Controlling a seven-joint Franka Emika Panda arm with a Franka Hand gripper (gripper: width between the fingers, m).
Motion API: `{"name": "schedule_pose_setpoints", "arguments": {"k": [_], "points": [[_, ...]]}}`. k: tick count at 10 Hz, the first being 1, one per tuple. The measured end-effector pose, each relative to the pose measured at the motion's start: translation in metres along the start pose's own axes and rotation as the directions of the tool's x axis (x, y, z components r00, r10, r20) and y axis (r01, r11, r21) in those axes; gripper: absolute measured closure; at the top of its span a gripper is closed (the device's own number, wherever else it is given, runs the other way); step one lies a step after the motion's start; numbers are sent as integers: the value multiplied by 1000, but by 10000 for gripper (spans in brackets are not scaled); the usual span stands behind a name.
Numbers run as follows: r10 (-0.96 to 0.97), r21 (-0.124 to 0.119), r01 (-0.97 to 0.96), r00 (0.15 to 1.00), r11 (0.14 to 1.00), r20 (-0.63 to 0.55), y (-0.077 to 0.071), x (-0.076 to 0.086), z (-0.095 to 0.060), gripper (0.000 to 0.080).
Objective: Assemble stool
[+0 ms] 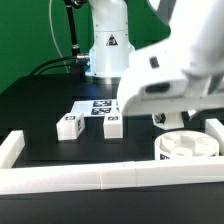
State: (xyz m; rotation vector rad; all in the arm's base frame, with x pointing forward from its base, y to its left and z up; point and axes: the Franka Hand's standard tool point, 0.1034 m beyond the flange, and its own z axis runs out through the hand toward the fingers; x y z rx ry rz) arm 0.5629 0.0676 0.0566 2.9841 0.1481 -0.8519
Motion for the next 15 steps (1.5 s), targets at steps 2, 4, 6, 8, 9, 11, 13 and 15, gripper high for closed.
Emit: {"name": "schedule_pose_setpoints", "arguments": {"k": [2, 4, 6, 8, 9, 11, 13, 15], "points": [[-3, -3, 3, 995, 1000, -95, 0, -13, -30, 466], [-18, -4, 18, 968, 1000, -250, -4, -5, -42, 466], [-19, -3, 19, 931, 1000, -365, -4, -1, -44, 466], [-20, -1, 23, 857, 1000, -515, -7, 6, -48, 466], [-28, -4, 32, 835, 999, -549, -12, 2, -47, 466], [-34, -6, 38, 783, 999, -622, -16, -6, -73, 466], [-34, -7, 41, 717, 999, -696, -17, -14, -93, 466], [-29, -4, 45, 579, 999, -815, -19, -10, -94, 466]]}}
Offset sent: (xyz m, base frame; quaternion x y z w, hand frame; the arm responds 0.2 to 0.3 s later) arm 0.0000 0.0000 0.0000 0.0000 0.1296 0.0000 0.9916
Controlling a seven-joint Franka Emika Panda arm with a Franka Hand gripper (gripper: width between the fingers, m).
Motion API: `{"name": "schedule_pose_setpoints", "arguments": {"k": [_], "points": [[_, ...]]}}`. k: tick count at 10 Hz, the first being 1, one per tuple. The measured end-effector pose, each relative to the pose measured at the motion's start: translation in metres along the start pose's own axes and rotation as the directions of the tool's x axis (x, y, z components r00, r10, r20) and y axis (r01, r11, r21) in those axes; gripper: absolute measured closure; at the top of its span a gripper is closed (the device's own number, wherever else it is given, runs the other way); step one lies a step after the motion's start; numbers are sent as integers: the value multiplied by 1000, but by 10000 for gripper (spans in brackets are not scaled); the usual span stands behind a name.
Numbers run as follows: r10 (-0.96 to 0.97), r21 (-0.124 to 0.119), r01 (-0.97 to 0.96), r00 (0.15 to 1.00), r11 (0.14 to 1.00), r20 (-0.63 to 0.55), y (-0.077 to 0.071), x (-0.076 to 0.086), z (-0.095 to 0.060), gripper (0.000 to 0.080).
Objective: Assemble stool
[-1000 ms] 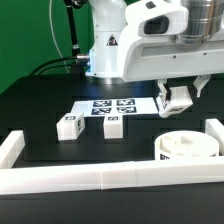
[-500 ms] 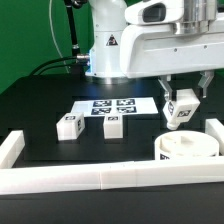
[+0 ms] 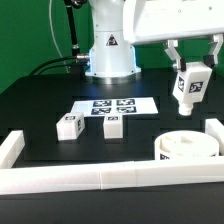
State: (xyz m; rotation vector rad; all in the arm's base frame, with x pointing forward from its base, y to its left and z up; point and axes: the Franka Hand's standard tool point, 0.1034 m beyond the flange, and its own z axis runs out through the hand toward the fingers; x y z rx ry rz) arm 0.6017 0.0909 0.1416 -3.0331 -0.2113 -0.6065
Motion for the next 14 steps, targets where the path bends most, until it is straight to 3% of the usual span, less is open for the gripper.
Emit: {"name": "schedule_pose_setpoints", "arguments": {"k": [3, 6, 11, 13, 14], "points": [[-7, 5, 7, 1000, 1000, -14, -5, -8, 11, 466], [-53, 9, 53, 998, 999, -16, -8, 3, 29, 466], [-53, 10, 53, 999, 999, -11, -9, 4, 32, 466], [-66, 15, 66, 998, 998, -14, -18, 15, 33, 466], [-71, 15, 71, 997, 997, -15, -18, 11, 35, 466]]}}
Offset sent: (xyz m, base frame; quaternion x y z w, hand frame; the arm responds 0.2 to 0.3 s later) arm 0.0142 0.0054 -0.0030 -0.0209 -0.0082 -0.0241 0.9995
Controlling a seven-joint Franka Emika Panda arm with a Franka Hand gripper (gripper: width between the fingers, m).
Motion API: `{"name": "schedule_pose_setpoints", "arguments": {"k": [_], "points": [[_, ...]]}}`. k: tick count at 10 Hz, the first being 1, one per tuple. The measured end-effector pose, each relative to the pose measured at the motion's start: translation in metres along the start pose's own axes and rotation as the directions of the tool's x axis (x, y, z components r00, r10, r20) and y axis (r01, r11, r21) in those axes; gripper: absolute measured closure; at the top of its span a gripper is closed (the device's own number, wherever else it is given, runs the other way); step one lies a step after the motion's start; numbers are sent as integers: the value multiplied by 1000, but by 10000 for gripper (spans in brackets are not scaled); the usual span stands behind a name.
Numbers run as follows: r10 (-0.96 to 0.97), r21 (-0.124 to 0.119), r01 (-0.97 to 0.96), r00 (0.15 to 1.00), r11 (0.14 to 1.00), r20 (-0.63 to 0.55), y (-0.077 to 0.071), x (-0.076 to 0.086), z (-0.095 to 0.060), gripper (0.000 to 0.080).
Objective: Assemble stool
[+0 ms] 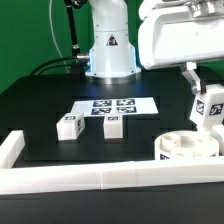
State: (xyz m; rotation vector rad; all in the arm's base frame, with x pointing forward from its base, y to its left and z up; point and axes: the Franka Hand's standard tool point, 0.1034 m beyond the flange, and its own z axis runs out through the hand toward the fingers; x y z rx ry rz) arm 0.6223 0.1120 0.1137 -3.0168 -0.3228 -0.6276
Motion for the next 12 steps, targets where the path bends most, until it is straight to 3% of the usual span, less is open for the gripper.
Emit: {"name": "schedule_pose_setpoints", "arguments": {"k": [2, 7, 12], "points": [[-6, 4, 6, 1000, 1000, 0, -6, -3, 2, 466], [-28, -2, 28, 1000, 1000, -10, 2, 6, 7, 466], [-38, 2, 38, 999, 999, -12, -3, 8, 7, 466]]}}
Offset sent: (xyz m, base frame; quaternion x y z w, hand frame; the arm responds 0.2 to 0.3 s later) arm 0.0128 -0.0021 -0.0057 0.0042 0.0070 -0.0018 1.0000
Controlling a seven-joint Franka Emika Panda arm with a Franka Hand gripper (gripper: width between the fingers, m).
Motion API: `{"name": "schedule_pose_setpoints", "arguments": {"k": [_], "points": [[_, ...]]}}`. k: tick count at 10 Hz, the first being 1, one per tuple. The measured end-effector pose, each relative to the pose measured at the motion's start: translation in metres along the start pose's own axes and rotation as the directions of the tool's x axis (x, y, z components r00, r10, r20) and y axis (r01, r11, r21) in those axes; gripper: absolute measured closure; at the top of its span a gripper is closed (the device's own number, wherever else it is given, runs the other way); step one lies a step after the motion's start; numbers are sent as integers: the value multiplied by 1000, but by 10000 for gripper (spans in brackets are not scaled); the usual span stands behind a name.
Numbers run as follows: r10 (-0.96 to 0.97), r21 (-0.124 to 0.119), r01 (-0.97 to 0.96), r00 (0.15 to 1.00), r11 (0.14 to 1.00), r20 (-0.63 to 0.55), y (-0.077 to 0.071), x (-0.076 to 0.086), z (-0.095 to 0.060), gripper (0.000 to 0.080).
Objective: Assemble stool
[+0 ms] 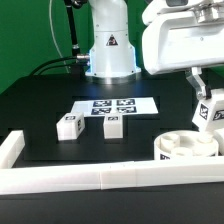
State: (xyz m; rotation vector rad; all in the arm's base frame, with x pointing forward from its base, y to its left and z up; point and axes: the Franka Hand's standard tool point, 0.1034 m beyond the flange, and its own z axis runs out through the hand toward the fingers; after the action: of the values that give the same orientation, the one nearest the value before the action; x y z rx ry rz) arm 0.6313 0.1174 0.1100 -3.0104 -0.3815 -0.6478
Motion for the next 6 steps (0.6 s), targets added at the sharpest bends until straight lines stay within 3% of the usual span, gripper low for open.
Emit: {"name": "schedule_pose_setpoints", "arguments": {"k": [6], "points": [[-17, 1, 17, 1000, 1000, -1, -1, -5, 8, 466]]}}
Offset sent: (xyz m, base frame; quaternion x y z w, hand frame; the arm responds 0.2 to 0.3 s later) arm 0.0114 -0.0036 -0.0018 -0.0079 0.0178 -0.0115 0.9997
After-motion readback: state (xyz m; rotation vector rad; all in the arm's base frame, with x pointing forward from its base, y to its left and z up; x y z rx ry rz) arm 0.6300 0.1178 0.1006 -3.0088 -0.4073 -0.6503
